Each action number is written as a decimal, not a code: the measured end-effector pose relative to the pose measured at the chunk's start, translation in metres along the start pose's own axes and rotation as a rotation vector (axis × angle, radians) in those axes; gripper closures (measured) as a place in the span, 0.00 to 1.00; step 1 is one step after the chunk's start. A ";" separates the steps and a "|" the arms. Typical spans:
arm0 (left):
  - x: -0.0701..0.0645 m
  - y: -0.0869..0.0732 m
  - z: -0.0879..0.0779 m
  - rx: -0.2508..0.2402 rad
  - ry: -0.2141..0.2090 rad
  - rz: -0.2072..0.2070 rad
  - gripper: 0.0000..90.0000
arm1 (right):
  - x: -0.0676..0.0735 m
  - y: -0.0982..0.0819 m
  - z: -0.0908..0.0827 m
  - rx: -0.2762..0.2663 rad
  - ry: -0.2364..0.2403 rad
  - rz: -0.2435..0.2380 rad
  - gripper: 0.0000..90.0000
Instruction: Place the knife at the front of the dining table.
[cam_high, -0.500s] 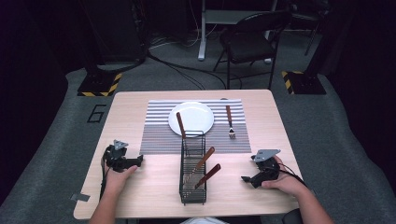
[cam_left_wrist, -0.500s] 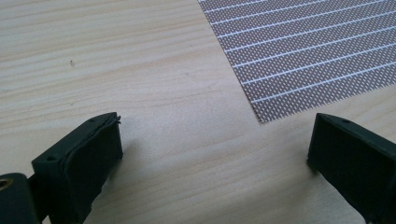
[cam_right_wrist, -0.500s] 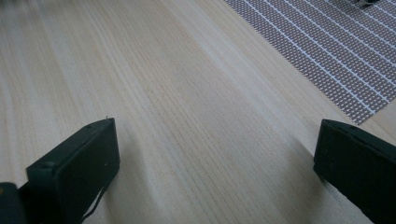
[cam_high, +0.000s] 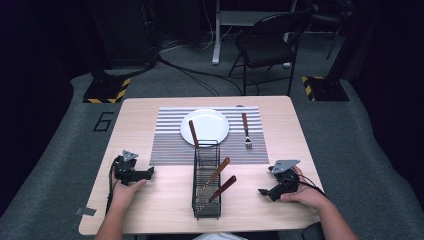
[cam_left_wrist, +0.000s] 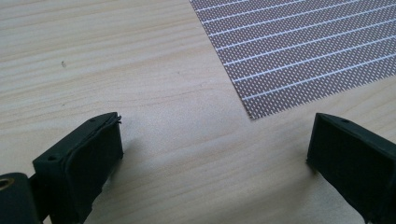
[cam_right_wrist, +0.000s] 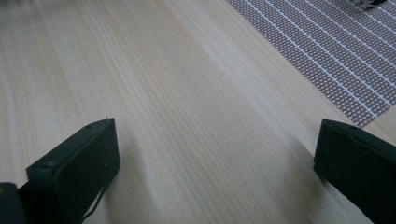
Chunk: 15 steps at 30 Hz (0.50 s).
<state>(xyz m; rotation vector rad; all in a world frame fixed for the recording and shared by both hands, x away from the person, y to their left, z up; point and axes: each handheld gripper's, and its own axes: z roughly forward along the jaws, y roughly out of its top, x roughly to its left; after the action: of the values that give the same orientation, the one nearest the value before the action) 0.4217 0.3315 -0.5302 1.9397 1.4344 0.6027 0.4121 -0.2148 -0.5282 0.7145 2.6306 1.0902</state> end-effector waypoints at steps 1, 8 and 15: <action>0.000 0.000 0.000 0.002 -0.001 -0.003 0.04 | 0.000 0.000 0.000 0.000 0.000 -0.002 0.00; -0.001 0.001 -0.005 0.005 -0.013 0.012 0.12 | 0.000 0.000 0.000 -0.001 -0.001 0.002 0.00; -0.001 0.007 -0.017 0.000 -0.046 -0.031 0.36 | 0.000 0.000 0.000 0.000 0.000 -0.001 0.00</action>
<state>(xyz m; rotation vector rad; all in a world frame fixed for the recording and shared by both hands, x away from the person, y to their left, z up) 0.4142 0.3328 -0.5140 1.9155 1.4332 0.5404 0.4121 -0.2148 -0.5282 0.7125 2.6303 1.0904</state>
